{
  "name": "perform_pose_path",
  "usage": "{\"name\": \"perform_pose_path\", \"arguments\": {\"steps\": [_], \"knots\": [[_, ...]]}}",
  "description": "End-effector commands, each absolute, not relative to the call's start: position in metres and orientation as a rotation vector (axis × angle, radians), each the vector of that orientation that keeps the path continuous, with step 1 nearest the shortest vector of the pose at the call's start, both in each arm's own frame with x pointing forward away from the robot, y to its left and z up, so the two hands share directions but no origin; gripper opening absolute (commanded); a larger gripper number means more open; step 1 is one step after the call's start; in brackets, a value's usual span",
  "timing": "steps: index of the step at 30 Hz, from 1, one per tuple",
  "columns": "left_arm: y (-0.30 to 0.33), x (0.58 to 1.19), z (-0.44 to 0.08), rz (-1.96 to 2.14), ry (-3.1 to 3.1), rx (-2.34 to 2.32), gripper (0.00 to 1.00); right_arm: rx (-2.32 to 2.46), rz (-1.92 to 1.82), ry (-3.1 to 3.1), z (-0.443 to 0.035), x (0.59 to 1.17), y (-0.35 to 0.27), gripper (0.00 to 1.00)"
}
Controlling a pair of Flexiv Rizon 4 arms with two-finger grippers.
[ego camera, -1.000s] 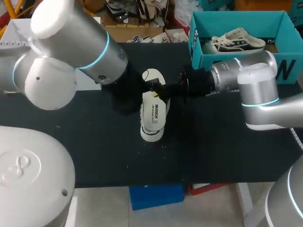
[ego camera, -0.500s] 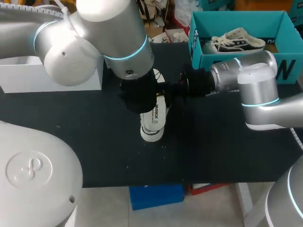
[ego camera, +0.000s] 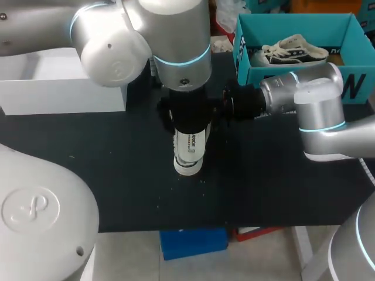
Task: Take the shoe out of the shoebox, open the shoe tongue, remove and reinsert the insole, then place the shoe into the shoebox
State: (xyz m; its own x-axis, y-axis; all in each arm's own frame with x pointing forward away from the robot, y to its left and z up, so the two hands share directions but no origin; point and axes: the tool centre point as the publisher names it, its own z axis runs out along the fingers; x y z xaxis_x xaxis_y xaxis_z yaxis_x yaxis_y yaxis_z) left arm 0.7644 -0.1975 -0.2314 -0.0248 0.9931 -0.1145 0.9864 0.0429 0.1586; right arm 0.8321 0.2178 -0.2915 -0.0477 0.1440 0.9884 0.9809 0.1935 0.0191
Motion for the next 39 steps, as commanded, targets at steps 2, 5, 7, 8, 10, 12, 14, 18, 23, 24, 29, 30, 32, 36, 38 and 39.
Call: {"name": "perform_pose_path", "arguments": {"steps": [2, 5, 7, 8, 10, 12, 14, 18, 23, 24, 29, 30, 32, 36, 38, 39], "knots": [[-0.201, 0.77, -0.235, 0.041, 2.122, 2.047, 1.0, -1.156, -1.015, -1.427, -0.292, 0.832, 0.218, 0.0], [-0.201, 0.775, -0.235, 0.032, 2.12, 2.047, 1.0, -1.156, -1.015, -1.427, -0.292, 0.832, 0.218, 0.0], [-0.201, 0.78, -0.235, 0.029, 2.119, 2.046, 1.0, -1.156, -1.015, -1.427, -0.292, 0.832, 0.218, 0.0], [-0.201, 0.784, -0.234, 0.029, 2.119, 2.045, 1.0, -1.156, -1.015, -1.427, -0.292, 0.832, 0.218, 0.0], [-0.201, 0.792, -0.234, 0.037, 2.115, 2.044, 1.0, -1.156, -1.015, -1.427, -0.292, 0.832, 0.218, 0.0], [-0.2, 0.799, -0.232, 0.044, 2.112, 2.041, 1.0, -1.156, -1.015, -1.427, -0.292, 0.832, 0.218, 0.0], [-0.199, 0.809, -0.231, 0.052, 2.109, 2.038, 1.0, -1.156, -1.015, -1.427, -0.292, 0.832, 0.218, 0.0], [-0.198, 0.828, -0.228, 0.063, 2.106, 2.028, 1.0, -1.156, -1.015, -1.427, -0.292, 0.832, 0.218, 0.0], [-0.197, 0.852, -0.229, 0.072, 2.109, 2.018, 1.0, -1.156, -1.015, -1.427, -0.292, 0.832, 0.218, 0.0], [-0.196, 0.857, -0.229, 0.072, 2.11, 2.016, 1.0, -1.156, -1.015, -1.427, -0.292, 0.832, 0.218, 0.0], [-0.193, 0.881, -0.233, 0.064, 2.121, 2.001, 1.0, -1.156, -1.015, -1.427, -0.292, 0.832, 0.218, 0.0], [-0.192, 0.887, -0.234, 0.062, 2.124, 1.997, 1.0, -1.156, -1.015, -1.427, -0.292, 0.832, 0.218, 0.0], [-0.19, 0.898, -0.236, 0.055, 2.136, 1.987, 1.0, -1.156, -1.015, -1.427, -0.292, 0.832, 0.218, 0.0], [-0.188, 0.914, -0.239, 0.053, 2.139, 1.98, 1.0, -1.156, -1.015, -1.427, -0.292, 0.832, 0.218, 0.0], [-0.185, 0.921, -0.241, 0.047, 2.141, 1.974, 1.0, -1.156, -1.015, -1.427, -0.292, 0.832, 0.218, 0.0], [-0.185, 0.925, -0.242, 0.045, 2.143, 1.972, 1.0, -1.156, -1.015, -1.427, -0.292, 0.832, 0.218, 0.0]]}}
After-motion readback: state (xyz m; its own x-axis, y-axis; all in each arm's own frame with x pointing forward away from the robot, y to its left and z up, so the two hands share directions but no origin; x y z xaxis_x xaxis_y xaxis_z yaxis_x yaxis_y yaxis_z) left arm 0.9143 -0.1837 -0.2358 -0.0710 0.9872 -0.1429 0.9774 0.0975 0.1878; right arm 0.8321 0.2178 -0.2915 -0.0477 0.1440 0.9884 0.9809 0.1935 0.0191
